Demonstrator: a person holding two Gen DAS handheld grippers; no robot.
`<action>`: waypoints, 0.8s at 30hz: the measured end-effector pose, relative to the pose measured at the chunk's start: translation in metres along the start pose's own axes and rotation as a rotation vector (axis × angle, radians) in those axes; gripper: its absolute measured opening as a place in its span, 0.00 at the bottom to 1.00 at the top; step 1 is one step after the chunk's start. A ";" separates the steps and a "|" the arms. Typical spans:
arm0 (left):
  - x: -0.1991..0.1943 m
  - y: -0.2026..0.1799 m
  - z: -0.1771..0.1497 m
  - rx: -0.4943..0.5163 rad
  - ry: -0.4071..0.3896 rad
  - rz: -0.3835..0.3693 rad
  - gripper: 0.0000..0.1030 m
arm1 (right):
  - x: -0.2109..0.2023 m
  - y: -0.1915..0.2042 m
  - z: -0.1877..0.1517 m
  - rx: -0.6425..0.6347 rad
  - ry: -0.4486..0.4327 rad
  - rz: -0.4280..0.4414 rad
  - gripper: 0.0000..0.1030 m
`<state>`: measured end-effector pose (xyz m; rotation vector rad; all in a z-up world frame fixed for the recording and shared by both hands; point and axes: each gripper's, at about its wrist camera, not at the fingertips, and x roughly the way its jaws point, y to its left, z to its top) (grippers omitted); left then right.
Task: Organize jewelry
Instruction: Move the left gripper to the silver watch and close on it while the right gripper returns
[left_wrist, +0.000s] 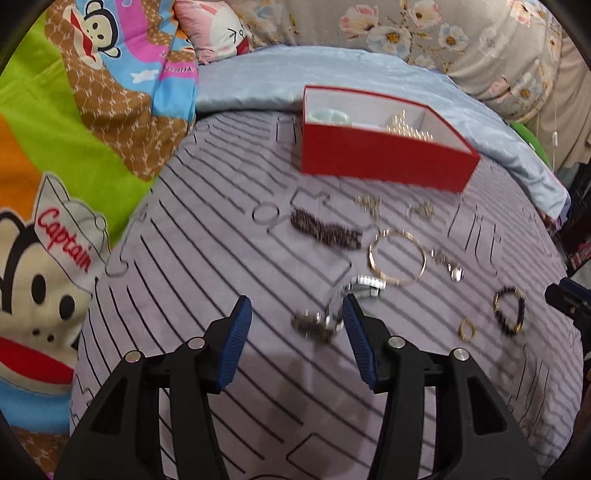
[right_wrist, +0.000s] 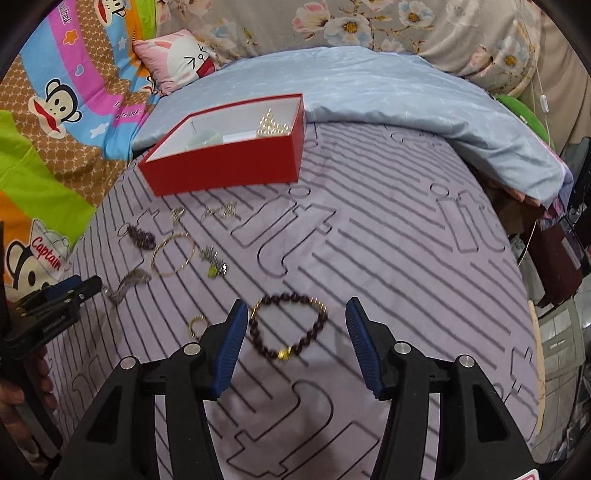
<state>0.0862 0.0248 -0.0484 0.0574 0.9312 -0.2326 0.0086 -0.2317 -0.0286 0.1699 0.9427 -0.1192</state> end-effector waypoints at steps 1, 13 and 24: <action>0.001 0.000 -0.004 0.005 0.000 -0.013 0.48 | 0.001 0.002 -0.006 -0.001 0.010 0.000 0.53; 0.019 -0.004 -0.008 0.109 -0.037 -0.047 0.55 | 0.006 0.011 -0.016 -0.002 0.041 0.030 0.53; 0.032 -0.010 -0.003 0.053 0.013 -0.063 0.56 | 0.006 0.016 -0.015 -0.009 0.040 0.039 0.53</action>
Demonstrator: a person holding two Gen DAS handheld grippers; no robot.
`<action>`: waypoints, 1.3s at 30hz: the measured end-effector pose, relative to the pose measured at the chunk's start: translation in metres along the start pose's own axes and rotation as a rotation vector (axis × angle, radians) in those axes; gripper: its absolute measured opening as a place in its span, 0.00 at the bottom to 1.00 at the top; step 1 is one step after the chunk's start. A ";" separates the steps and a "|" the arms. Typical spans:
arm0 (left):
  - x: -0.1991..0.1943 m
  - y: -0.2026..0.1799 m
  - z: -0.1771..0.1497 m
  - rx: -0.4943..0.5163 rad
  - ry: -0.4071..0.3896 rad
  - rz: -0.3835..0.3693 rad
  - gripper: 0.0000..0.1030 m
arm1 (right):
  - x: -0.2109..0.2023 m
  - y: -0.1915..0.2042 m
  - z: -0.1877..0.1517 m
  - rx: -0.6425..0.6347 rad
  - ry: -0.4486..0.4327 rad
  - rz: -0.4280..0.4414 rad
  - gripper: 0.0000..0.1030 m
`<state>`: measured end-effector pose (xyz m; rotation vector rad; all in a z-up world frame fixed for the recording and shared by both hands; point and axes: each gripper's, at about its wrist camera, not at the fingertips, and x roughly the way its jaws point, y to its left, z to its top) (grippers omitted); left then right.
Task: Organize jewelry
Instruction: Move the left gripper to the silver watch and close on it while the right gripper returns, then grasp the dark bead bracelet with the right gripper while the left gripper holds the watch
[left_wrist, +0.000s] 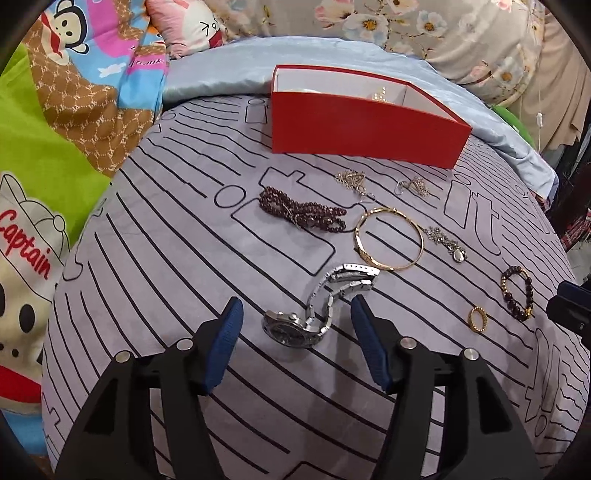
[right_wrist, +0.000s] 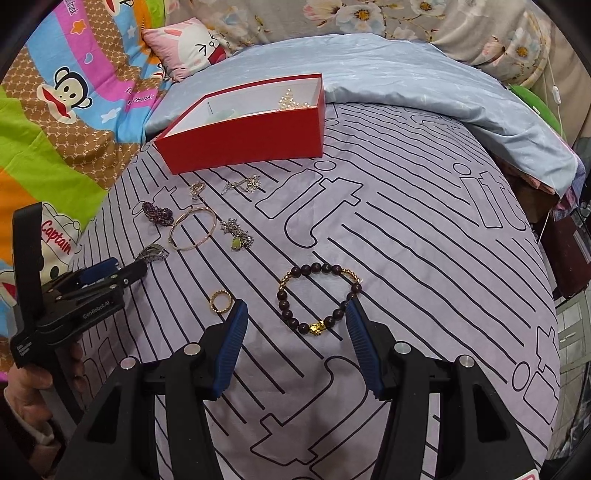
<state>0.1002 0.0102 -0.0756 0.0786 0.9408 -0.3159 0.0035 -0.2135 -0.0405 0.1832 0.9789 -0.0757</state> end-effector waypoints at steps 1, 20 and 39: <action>0.000 -0.001 -0.002 0.003 0.002 0.001 0.53 | 0.000 0.000 0.000 0.002 0.000 0.004 0.53; -0.015 -0.023 -0.018 -0.056 0.044 -0.063 0.28 | 0.017 -0.011 -0.006 0.028 0.042 -0.004 0.53; -0.033 -0.020 -0.004 -0.106 0.023 -0.102 0.27 | 0.043 -0.034 0.007 0.084 0.053 -0.046 0.16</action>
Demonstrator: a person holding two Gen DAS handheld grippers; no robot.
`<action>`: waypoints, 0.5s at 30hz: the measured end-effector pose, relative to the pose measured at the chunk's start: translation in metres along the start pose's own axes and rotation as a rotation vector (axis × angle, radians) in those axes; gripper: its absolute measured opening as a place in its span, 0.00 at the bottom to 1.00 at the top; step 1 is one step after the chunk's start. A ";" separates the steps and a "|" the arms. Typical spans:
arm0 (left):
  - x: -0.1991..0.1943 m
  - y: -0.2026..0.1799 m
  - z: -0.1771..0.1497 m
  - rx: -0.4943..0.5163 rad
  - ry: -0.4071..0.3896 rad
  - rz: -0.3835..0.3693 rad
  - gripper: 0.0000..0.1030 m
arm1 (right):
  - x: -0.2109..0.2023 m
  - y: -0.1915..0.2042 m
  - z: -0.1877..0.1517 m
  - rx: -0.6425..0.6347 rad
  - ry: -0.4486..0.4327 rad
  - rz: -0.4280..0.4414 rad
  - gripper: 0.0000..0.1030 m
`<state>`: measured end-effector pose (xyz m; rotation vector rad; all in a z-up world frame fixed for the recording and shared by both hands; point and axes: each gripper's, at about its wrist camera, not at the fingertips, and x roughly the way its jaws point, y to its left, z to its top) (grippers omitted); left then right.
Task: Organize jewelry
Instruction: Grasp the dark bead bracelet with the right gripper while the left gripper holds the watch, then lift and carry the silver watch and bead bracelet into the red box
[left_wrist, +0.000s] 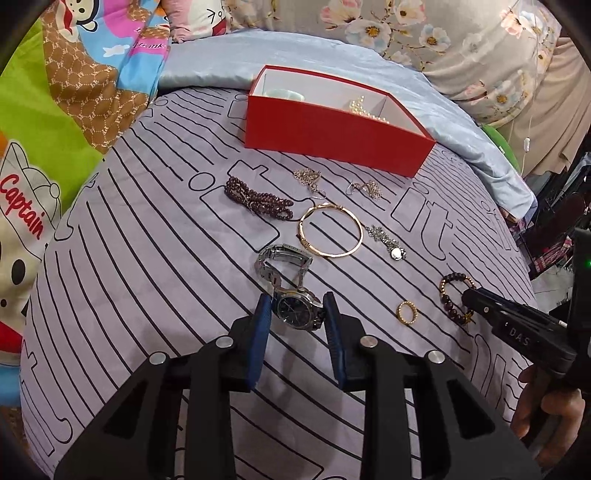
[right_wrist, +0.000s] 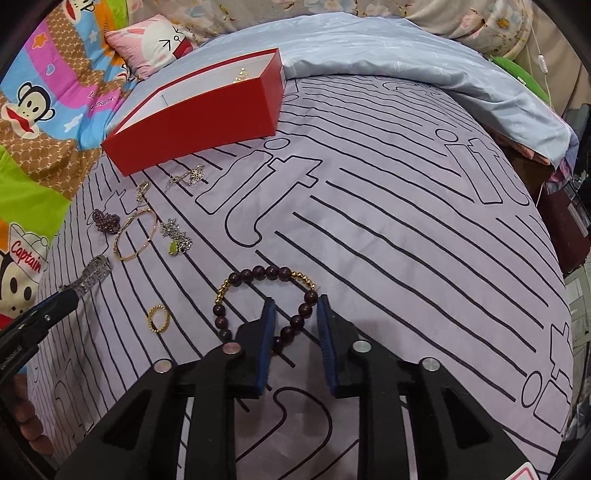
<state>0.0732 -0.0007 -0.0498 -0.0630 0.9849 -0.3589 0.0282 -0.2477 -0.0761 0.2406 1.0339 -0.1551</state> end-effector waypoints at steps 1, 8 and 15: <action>-0.001 0.000 0.001 -0.003 -0.003 0.000 0.27 | 0.000 0.000 0.000 -0.001 0.001 0.001 0.11; -0.003 0.002 0.004 -0.013 -0.002 -0.017 0.06 | 0.000 -0.002 0.001 0.007 0.003 0.013 0.07; -0.001 0.001 0.003 -0.006 0.007 -0.022 0.06 | -0.004 0.001 -0.001 0.006 -0.003 0.029 0.07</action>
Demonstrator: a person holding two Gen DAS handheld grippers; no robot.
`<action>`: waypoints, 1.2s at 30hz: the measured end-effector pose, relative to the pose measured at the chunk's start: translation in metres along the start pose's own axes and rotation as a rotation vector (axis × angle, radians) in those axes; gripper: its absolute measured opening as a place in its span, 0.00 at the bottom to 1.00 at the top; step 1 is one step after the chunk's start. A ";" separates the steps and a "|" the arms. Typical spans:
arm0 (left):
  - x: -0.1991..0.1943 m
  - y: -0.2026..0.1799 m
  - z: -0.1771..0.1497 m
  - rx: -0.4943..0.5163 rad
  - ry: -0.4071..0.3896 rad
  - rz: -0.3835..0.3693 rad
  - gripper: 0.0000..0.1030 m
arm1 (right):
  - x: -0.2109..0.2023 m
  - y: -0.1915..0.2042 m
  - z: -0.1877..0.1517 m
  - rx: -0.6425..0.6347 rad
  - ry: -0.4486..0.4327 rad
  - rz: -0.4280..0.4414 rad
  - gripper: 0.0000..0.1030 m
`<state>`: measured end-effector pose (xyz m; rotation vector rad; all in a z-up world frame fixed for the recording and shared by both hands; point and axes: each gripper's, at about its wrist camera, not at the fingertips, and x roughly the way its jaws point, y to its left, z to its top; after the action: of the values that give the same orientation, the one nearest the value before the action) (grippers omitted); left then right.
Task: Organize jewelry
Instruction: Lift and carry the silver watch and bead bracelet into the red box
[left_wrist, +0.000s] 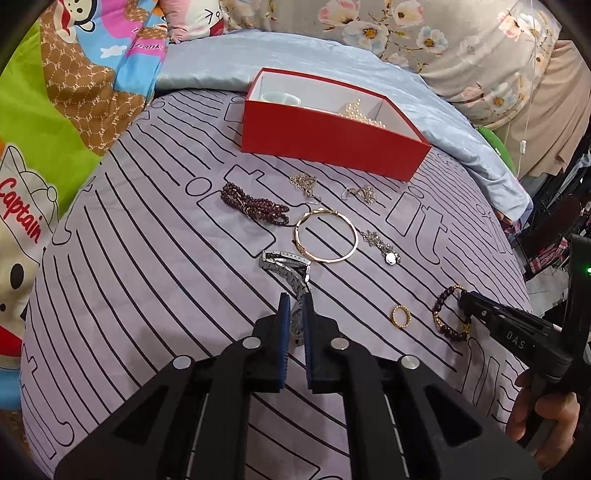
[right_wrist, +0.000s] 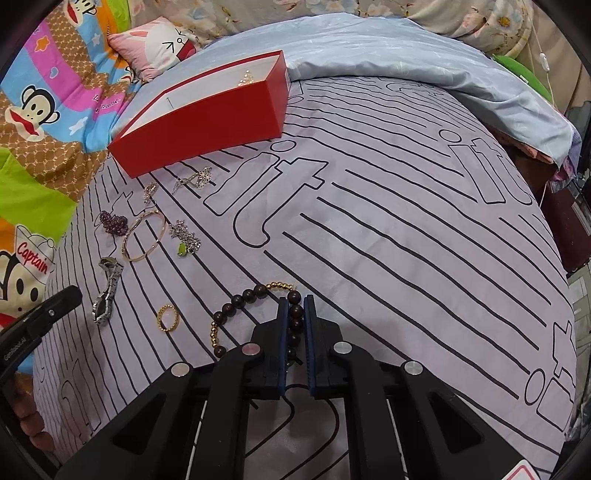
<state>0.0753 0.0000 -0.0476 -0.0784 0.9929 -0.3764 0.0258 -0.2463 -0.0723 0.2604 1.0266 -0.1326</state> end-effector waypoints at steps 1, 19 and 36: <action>0.000 -0.001 -0.001 -0.003 0.002 -0.010 0.07 | -0.001 0.000 0.000 0.000 -0.001 0.002 0.07; 0.029 -0.010 -0.012 0.046 0.035 0.047 0.17 | -0.003 0.004 -0.001 -0.008 -0.001 0.020 0.07; 0.011 -0.010 0.000 0.018 0.010 -0.021 0.08 | -0.017 0.017 0.007 -0.034 -0.027 0.057 0.07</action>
<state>0.0776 -0.0133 -0.0540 -0.0704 0.9992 -0.4053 0.0267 -0.2318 -0.0521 0.2561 0.9929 -0.0672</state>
